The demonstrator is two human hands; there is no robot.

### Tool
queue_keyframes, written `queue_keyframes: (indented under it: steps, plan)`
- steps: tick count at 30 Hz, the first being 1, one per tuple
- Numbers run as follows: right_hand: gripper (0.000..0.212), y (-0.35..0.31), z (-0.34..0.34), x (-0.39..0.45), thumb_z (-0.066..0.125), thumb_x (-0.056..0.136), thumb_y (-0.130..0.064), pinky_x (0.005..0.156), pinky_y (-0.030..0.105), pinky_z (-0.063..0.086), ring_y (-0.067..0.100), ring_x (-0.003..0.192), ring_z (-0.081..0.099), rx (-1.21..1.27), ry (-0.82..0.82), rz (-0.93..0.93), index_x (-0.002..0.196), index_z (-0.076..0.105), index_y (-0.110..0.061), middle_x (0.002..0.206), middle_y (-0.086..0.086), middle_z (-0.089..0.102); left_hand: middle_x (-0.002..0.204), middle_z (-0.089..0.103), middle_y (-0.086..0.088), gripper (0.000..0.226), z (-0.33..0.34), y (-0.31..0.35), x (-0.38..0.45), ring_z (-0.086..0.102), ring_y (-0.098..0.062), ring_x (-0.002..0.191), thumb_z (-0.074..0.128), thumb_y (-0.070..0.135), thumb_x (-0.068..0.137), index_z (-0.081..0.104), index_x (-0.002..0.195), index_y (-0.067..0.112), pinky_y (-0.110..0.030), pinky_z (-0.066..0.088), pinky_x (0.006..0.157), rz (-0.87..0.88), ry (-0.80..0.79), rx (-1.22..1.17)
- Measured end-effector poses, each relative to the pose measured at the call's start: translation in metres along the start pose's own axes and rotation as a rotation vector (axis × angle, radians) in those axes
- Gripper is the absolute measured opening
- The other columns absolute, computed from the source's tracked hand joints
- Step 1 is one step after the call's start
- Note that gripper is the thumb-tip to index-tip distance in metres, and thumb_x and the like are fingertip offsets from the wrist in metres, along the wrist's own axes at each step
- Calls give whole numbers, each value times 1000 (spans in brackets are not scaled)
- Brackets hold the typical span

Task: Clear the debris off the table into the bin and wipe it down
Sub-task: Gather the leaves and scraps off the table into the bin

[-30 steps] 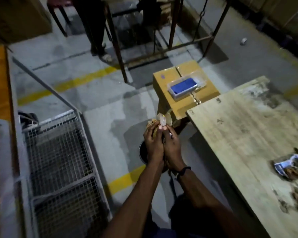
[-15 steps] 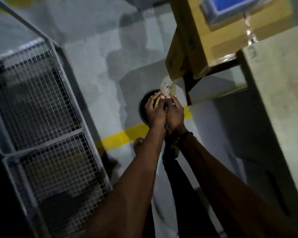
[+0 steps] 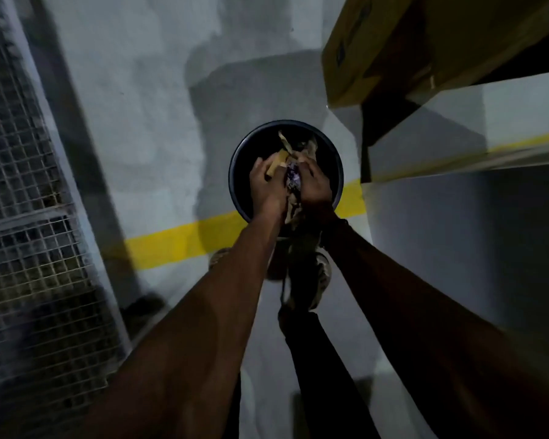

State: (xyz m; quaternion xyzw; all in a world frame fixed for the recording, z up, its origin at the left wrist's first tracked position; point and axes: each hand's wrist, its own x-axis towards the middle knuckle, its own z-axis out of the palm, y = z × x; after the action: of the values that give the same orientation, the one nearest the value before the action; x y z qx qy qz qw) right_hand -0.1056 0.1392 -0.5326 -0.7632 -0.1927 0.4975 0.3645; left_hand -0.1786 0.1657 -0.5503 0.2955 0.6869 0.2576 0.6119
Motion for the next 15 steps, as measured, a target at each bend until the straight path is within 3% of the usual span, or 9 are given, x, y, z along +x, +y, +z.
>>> queue_keyframes:
  steps: [3,6,9,11,13,15]
  plan:
    - [39,12,-3,23,44,114,-26,125,41,31,26,147,47,-101,-88,-36,146,60,-10,157,11,54,170,33,-5,34,1,-9,16,41,-23,152,63,14,105,68,138,16,-43,43,120,4,-4,-25]
    - [44,35,-6,38,46,108,-40,125,48,34,27,146,49,-114,-88,1,144,63,-20,156,9,55,165,42,-7,36,-1,-9,17,45,-21,148,60,5,104,67,139,14,-31,44,116,4,-9,-15]
    - [36,30,-9,25,46,112,-22,123,47,37,25,142,53,-84,-70,-20,142,64,-18,151,9,60,142,65,-6,32,-8,-5,9,60,-21,132,62,4,103,70,133,14,-34,49,112,14,5,0]
    - [40,7,-10,5,45,108,-26,123,46,38,25,144,52,-87,-56,-69,142,64,-17,150,9,60,123,70,-2,30,-15,4,-3,67,-15,114,62,3,103,70,130,11,-26,53,99,17,0,6]
    - [40,-10,-13,-13,44,109,-20,123,42,37,28,146,49,-80,-63,-66,143,62,-12,152,14,58,120,71,-3,29,-23,21,-23,67,-15,111,60,1,103,69,129,8,-19,54,91,30,-8,11]
    - [38,-33,-16,-34,44,111,-10,124,40,36,30,148,47,-52,-34,-65,144,61,-5,153,16,57,126,71,-10,28,-30,39,-42,67,-22,118,59,-1,103,68,129,5,-21,56,93,42,-29,10]
